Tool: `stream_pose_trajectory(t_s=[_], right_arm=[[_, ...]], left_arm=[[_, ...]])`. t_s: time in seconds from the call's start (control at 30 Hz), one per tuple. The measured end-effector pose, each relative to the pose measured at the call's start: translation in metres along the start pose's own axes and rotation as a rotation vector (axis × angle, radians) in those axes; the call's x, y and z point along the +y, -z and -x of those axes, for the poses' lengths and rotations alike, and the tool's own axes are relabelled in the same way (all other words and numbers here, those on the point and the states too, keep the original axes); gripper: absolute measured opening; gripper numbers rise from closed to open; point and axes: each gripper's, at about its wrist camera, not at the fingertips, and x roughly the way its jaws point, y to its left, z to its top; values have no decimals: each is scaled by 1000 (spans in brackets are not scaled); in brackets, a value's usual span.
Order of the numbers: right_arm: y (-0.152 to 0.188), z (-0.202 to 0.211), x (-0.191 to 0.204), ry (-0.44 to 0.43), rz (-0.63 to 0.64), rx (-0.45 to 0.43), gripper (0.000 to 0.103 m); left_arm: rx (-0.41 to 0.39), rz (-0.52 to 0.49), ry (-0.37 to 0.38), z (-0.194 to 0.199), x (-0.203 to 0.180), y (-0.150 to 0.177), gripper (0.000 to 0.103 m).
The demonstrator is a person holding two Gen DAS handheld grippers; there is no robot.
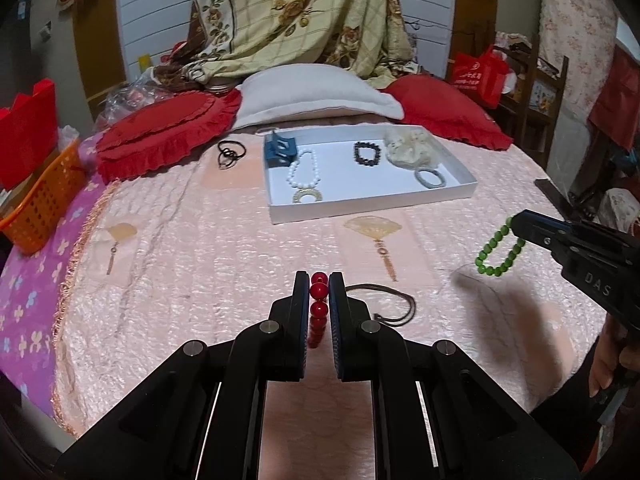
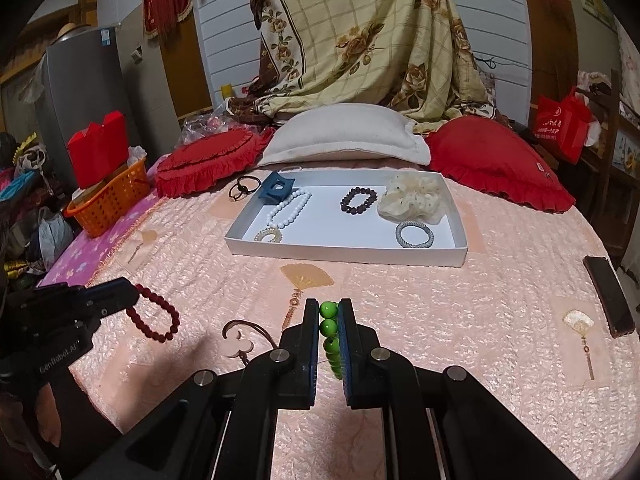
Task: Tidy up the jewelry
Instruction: 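Lift the red bracelet with the left tool while the right tool lifts the green bracelet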
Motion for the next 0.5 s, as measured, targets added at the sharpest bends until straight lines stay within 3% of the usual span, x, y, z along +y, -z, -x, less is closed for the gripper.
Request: stream_pose_trajectory(t_s=[0.2, 0.5], right_arm=[[-2, -8, -3, 4, -1, 3, 9], [-2, -19, -11, -3, -20, 16, 9]], left_arm=[[13, -5, -53, -8, 3, -2, 8], [50, -15, -69, -25, 2, -4, 8]])
